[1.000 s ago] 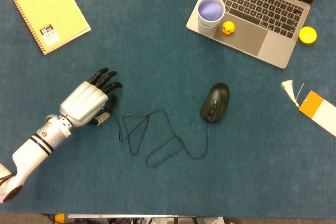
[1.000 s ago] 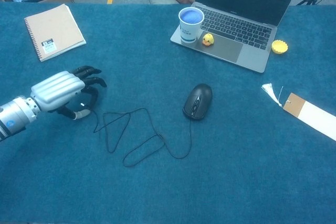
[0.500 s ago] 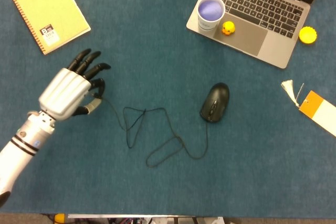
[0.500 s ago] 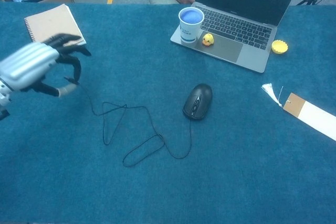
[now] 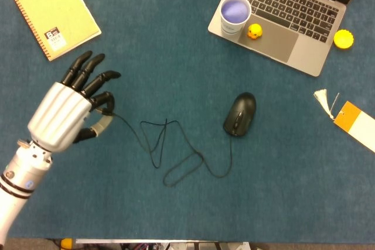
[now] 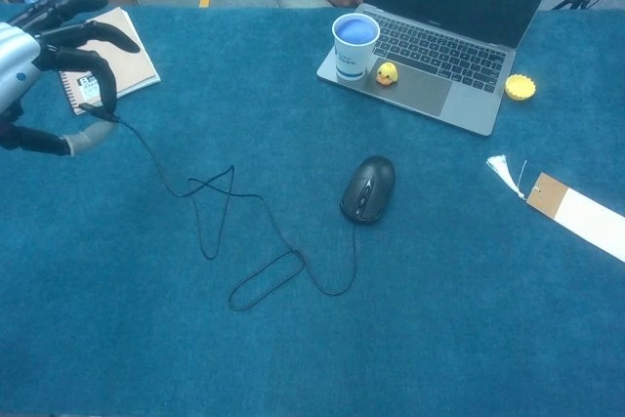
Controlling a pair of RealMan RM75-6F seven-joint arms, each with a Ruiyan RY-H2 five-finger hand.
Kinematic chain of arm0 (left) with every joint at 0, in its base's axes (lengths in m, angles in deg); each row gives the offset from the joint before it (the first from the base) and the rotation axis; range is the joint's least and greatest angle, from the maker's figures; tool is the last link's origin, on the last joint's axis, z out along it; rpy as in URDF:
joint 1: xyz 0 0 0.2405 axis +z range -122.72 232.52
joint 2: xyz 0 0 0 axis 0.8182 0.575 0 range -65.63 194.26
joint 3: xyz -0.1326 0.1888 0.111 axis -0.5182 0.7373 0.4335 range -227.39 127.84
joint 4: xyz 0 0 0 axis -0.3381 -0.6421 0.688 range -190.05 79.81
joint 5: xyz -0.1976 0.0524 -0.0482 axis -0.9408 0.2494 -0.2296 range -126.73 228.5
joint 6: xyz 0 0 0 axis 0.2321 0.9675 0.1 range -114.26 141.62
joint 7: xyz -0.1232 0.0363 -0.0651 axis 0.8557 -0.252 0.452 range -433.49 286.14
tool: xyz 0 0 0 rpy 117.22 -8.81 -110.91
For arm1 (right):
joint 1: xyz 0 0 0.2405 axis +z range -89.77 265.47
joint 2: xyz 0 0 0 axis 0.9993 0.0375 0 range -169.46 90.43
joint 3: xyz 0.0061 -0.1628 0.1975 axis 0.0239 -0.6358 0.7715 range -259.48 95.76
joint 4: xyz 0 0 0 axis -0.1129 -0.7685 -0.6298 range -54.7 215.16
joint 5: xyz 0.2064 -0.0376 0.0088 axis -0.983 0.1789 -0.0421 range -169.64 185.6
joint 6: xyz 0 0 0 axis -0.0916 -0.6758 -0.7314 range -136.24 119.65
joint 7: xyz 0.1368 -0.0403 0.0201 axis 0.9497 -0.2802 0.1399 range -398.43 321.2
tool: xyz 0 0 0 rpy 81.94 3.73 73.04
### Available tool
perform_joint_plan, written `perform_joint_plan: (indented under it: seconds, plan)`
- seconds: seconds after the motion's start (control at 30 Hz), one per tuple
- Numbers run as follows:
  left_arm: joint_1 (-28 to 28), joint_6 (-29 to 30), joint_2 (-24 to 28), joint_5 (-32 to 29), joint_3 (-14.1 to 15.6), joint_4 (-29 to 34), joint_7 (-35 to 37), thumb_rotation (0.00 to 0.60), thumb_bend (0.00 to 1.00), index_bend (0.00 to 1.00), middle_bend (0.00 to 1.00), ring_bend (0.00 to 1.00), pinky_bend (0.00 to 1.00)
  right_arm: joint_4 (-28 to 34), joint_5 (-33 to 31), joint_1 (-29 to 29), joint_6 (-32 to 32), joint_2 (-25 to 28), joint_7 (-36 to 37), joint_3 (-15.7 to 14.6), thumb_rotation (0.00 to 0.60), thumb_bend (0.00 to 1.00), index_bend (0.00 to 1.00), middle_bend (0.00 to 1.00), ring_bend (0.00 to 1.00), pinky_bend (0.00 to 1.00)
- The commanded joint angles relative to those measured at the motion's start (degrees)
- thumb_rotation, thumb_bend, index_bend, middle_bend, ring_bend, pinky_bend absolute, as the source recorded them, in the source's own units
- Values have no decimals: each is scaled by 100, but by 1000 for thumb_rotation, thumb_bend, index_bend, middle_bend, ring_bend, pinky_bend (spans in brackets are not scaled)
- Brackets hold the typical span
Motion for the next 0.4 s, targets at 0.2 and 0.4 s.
perform_joint_plan:
  seconds: [0.2,0.4]
  plan:
    - [-4,-171,3,55,-93,239,-277,600,341,599,243,0,0,-171,-33,6,41,-45,167,-6,600,369,609,453,355,420]
    - [1,-264,-38,-17,-158,245,-317,600,342,604,245,0,0,-269,-43,22,71,-68,254,-3,600,369,609,453,355,420]
